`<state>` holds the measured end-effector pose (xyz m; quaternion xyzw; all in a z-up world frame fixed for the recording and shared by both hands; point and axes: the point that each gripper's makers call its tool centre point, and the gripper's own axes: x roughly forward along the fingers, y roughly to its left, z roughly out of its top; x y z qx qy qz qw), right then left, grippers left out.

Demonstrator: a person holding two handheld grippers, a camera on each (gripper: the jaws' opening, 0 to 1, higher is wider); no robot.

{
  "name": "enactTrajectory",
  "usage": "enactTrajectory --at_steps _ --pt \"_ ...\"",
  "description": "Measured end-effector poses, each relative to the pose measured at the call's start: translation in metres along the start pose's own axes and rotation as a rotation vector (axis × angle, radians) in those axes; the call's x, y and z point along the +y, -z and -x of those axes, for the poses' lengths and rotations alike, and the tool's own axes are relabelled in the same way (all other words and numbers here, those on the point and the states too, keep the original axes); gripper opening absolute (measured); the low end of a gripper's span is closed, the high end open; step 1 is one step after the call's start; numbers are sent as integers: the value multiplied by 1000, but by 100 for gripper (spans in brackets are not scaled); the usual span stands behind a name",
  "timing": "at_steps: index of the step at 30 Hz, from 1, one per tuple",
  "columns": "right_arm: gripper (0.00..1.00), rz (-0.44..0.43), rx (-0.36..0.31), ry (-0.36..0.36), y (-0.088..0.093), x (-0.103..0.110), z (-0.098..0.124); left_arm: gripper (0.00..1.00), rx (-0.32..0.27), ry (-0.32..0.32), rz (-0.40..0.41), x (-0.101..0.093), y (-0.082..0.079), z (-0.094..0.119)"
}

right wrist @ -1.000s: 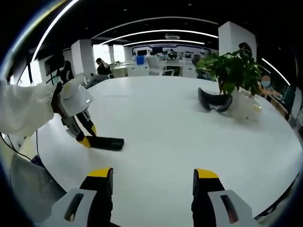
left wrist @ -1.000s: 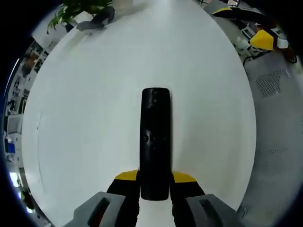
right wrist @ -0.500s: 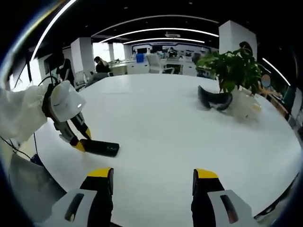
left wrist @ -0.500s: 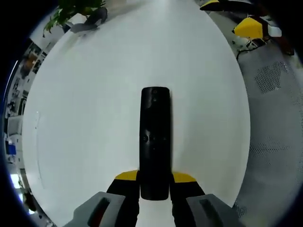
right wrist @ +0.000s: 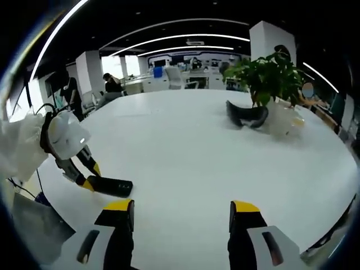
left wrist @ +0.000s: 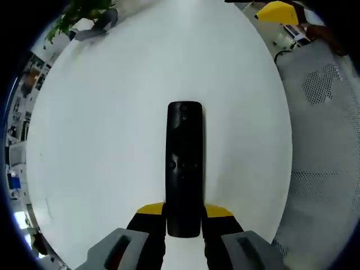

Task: Press the specified remote control buttons in sequence, fully releasing each button before pressing the next.

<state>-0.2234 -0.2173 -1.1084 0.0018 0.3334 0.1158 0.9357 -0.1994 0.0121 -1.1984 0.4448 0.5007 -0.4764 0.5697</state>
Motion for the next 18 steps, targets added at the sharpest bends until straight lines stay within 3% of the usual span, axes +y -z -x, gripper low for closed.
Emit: enactTrajectory --at_steps 18 --pt "66 72 39 -53 7 15 -3 24 -57 -10 57 -23 4 1"
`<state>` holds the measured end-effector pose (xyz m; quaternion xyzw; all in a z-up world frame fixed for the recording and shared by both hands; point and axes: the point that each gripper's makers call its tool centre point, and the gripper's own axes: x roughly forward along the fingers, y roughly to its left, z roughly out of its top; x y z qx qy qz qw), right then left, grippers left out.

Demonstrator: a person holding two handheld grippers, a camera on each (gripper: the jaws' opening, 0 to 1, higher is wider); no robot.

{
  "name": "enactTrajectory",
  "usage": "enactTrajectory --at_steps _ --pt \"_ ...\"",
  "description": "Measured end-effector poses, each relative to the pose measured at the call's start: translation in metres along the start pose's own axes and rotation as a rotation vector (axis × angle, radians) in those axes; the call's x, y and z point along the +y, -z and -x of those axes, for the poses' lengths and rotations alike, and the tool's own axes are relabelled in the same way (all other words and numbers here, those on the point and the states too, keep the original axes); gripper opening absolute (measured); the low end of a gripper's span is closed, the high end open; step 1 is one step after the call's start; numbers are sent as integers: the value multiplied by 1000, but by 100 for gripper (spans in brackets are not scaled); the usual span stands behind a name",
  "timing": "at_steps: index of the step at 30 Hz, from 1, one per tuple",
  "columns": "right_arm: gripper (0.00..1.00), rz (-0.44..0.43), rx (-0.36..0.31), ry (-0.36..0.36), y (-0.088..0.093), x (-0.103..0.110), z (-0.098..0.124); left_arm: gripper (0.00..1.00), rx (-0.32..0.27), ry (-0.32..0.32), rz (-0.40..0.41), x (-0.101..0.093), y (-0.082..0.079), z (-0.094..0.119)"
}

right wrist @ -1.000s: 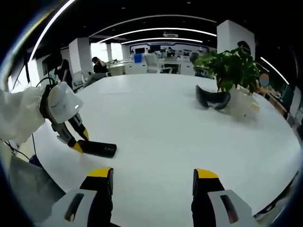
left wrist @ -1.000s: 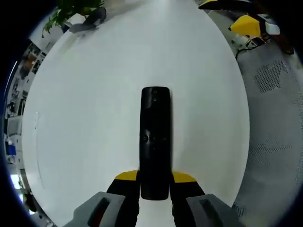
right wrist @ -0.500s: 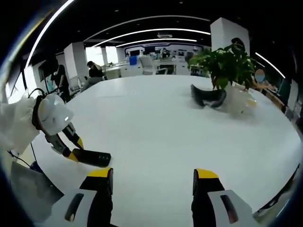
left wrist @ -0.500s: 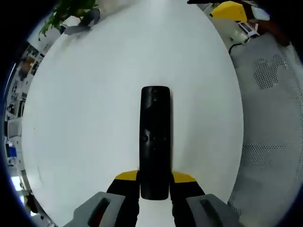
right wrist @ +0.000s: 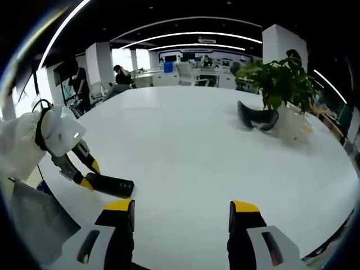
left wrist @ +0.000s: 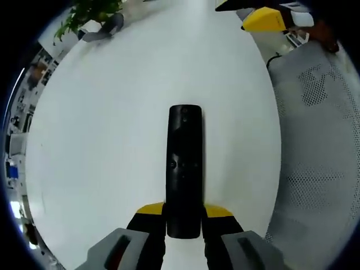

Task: Press the specified remote control buttons in sequence, fully releasing each button before pressing the next.

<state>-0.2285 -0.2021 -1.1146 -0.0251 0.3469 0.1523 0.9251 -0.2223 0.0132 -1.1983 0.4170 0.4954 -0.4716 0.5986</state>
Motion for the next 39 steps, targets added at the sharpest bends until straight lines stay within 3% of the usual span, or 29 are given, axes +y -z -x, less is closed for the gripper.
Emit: enactTrajectory --at_steps 13,16,18,21,24,29,32,39 --pt "56 -40 -40 -93 -5 12 6 24 -110 -12 58 -25 2 2" --pt "46 -68 -49 -145 -8 18 9 24 -155 -14 69 -31 0 3" --pt "44 -62 -58 -155 -11 21 10 24 -179 -13 78 -33 0 3" --pt "49 -43 -84 -168 -19 29 12 24 -209 -19 89 -38 0 3" --pt "44 -20 -83 -208 -27 40 11 24 -230 -14 85 -44 -1 3" --pt "42 44 -72 -262 -37 59 6 24 -237 -7 63 -52 -4 4" --pt "36 41 -42 -323 -35 72 1 24 -247 -9 70 -54 -5 4" --pt "21 31 28 -389 -22 92 -18 24 -281 -9 89 -63 -7 4"
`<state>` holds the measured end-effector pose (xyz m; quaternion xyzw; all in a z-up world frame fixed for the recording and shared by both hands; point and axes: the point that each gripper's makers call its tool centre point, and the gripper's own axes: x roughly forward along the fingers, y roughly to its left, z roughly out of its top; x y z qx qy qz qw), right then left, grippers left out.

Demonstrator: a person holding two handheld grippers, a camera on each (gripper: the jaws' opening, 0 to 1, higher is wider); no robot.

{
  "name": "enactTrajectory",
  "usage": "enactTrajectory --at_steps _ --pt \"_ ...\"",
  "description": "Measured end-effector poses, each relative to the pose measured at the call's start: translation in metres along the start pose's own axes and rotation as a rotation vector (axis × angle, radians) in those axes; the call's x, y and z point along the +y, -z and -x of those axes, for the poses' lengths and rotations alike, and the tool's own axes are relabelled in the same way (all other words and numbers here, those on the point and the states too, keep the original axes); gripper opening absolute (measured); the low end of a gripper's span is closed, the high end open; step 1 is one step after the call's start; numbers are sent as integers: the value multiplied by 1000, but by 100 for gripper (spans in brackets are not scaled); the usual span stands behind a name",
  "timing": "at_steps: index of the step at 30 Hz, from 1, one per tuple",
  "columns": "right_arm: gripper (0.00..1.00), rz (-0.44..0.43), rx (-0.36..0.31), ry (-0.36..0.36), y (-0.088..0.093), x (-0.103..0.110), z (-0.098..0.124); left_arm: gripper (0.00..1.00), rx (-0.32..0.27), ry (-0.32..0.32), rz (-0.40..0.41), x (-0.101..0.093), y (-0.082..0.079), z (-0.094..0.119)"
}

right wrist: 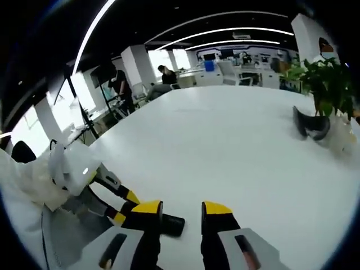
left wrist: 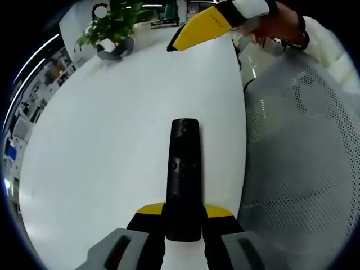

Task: Press the specified remote control buttons in sequence, fully releasing each button before pressing the next.

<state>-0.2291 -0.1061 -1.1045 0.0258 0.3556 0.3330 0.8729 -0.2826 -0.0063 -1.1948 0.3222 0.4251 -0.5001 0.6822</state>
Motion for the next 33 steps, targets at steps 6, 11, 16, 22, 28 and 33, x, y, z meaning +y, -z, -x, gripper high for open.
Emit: enactTrajectory --at_steps 6,11,16,22,28,33 --pt "19 -71 24 -57 12 6 -19 24 -3 -2 6 -3 -2 -1" --pt "12 -72 83 -68 27 7 -24 24 -38 0 16 -7 -2 0" --pt "2 -75 135 -59 40 5 -24 24 -38 0 12 -10 -2 0" --pt "0 -97 182 -64 49 5 -27 24 -25 12 -11 -12 -2 0" --pt "0 -84 277 -66 66 10 -30 24 -32 18 -24 -14 -1 0" --pt "0 -60 333 -59 77 11 -32 24 -32 18 -25 -18 -2 0"
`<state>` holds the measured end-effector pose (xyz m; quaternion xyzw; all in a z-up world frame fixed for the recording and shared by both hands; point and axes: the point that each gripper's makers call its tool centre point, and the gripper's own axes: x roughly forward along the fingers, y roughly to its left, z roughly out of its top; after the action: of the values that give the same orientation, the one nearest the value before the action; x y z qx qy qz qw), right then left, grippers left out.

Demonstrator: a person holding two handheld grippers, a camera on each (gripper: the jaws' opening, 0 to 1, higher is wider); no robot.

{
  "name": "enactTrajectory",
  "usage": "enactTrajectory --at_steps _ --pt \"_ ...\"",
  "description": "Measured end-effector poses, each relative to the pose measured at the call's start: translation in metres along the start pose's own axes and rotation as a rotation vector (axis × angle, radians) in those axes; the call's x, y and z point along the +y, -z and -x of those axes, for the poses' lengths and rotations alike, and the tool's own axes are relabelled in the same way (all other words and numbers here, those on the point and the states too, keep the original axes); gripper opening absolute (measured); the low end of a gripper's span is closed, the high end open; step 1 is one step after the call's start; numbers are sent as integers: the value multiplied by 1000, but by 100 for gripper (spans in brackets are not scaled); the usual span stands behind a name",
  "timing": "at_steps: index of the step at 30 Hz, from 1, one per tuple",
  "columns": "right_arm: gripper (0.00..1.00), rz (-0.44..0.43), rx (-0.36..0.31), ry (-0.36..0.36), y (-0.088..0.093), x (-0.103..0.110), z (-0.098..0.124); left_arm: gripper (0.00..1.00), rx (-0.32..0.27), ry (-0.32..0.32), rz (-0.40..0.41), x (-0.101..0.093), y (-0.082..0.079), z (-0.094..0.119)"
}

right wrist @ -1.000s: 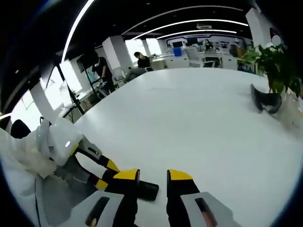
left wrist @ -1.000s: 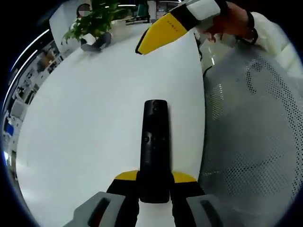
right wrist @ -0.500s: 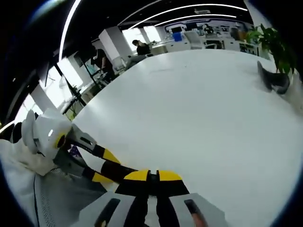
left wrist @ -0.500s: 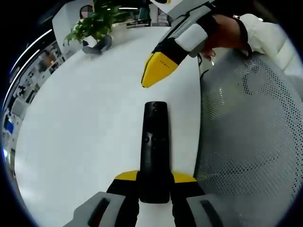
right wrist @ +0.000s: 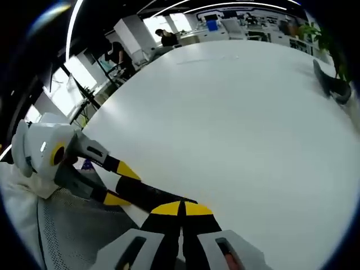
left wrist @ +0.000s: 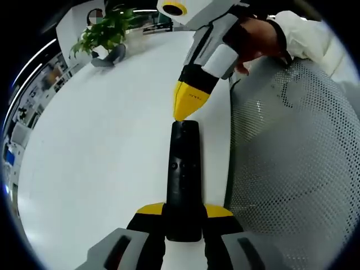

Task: Press the specified remote control buttons in sequence, fully releasing each button before pressing the next.

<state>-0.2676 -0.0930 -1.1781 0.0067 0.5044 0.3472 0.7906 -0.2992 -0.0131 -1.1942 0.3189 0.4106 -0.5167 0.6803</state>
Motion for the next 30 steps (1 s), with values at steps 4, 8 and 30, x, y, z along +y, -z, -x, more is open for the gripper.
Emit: enactTrajectory --at_steps 4,8,30 --pt "0 -2 16 8 3 -2 -1 24 0 -2 5 0 0 0" --pt "0 -14 15 3 4 -2 -2 24 -7 -3 15 0 1 0" --pt "0 224 28 84 8 2 -3 24 -8 -12 37 0 0 0"
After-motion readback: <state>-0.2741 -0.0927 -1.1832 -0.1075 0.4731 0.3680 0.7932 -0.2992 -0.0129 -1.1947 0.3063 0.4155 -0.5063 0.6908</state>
